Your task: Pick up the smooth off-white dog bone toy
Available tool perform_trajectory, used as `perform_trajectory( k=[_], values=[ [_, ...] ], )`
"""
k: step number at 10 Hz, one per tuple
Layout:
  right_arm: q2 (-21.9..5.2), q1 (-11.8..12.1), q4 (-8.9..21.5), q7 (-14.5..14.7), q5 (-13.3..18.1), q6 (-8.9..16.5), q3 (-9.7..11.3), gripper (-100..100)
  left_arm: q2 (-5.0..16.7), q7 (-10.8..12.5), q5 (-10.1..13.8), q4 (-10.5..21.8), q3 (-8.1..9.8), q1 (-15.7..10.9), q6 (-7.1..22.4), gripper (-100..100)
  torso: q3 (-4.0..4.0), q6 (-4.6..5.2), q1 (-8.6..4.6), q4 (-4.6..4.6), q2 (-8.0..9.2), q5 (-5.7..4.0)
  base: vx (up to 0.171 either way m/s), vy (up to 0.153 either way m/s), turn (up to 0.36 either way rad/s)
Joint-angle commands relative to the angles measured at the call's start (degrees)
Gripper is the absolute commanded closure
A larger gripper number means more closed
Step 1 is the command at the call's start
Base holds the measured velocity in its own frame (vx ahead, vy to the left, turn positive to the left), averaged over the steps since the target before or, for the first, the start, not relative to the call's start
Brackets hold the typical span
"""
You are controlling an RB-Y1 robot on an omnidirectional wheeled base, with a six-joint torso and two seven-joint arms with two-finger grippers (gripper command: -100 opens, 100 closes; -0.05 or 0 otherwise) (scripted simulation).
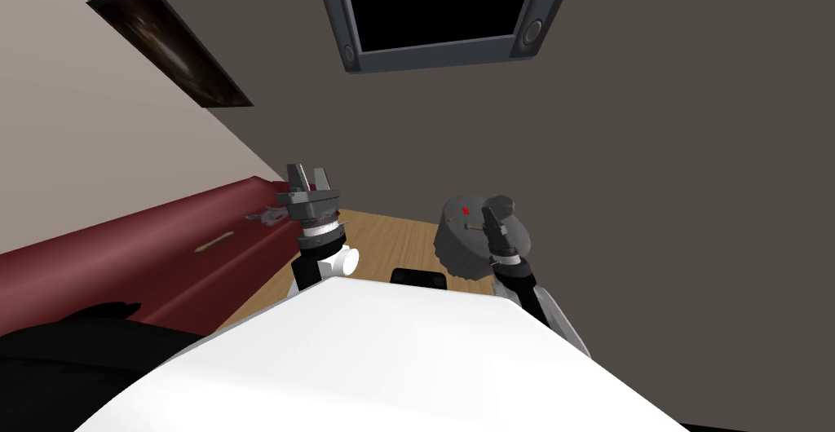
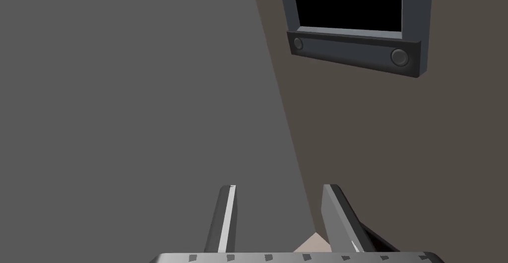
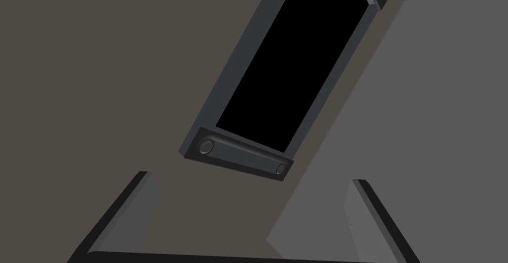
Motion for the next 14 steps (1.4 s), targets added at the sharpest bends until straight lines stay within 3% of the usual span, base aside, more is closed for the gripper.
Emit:
perform_trajectory(
  k=[1, 3, 4, 5, 8, 9, 10, 11, 12, 13, 14],
  values=[
    [-1.83, 0.43, 1.33, 0.75, 0.74, -1.02, 0.79, -100, 0.0, 0.0, 0.0, 0.0, 0.0, 0.0, 0.0, 0, 0.0, 0.0, 0.0, 0.0, 0.0, 0.0, -0.003, 0.051, 0.016],
    [-5.79, 1.03, 5.18, 2.43, 2.89, -2.42, 2.55, -100, 0.0, 0.0, 0.0, 0.0, 0.0, 0.0, 0.0, 0, -0.01, 0.0, -0.01, 0.0, -0.02, 0.0, -0.005, 0.07, 0.049],
    [-6.84, 1.03, 5.18, 2.43, 2.89, -2.42, 2.55, -100, 0.0, 0.0, 0.0, 0.0, 0.0, 0.0, 0.0, 0, 0.0, 0.0, 0.08, 0.0, -0.01, 0.02, -0.002, 0.067, 0.019],
    [-8.95, 1.28, 7.09, 3.33, 4.05, -3.07, 3.44, -100, 0.0, 0.0, 0.0, 0.0, 0.0, 0.0, 0.0, 0, -0.01, 0.01, 0.03, 0.0, -0.02, 0.01, 0.002, 0.059, 0.049],
    [-12.0, 1.49, 9.55, 4.28, 5.26, -3.66, 4.34, -100, 0.0, 0.0, 0.0, 0.0, 0.0, 0.0, 0.0, 0, -0.03, 0.0, -0.04, -0.01, -0.05, -0.01, 0.003, 0.047, 0.037],
    [-14.19, 1.64, 11.92, 5.26, 6.52, -4.18, 5.24, -100, 0.0, 0.0, 0.0, 0.0, 0.0, 0.0, 0.0, 0, -0.02, 0.01, -0.06, 0.0, -0.03, 0.0, -0.001, 0.051, 0.069],
    [-14.62, 1.64, 11.92, 5.26, 6.52, -4.18, 5.24, -100, 0.0, 0.0, 0.0, 0.0, 0.0, 0.0, 0.0, 0, -0.02, -0.01, -0.04, 0.0, -0.04, -0.01, 0.003, 0.043, 0.033],
    [-16.91, 1.74, 14.12, 6.28, 7.83, -4.62, 6.14, -100, 0.0, 0.0, 0.0, 0.0, 0.0, 0.0, 0.0, 0, -0.02, 0.01, -0.07, 0.0, -0.04, -0.01, 0.007, 0.049, 0.074],
    [-17.24, 1.74, 14.41, 6.28, 7.83, -4.62, 6.14, -100, 0.0, 0.0, 0.0, 0.0, 0.0, 0.0, 0.0, 0, -0.02, 0.0, -0.06, -0.01, -0.05, 0.0, 0.008, 0.039, 0.038],
    [-19.72, 1.78, 16.3, 7.33, 9.18, -4.97, 7.03, -100, 0.0, 0.0, 0.0, 0.0, 0.0, 0.0, 0.0, 0, -0.03, 0.01, -0.08, -0.01, -0.06, -0.01, 0.009, 0.053, 0.078],
    [-19.84, 1.78, 17.01, 7.33, 9.18, -4.97, 7.03, -100, 0.0, 0.0, 0.0, 0.0, 0.0, 0.0, 0.0, 0, -0.03, 0.0, -0.04, -0.01, -0.06, 0.0, 0.01, 0.038, 0.04]
  ],
)
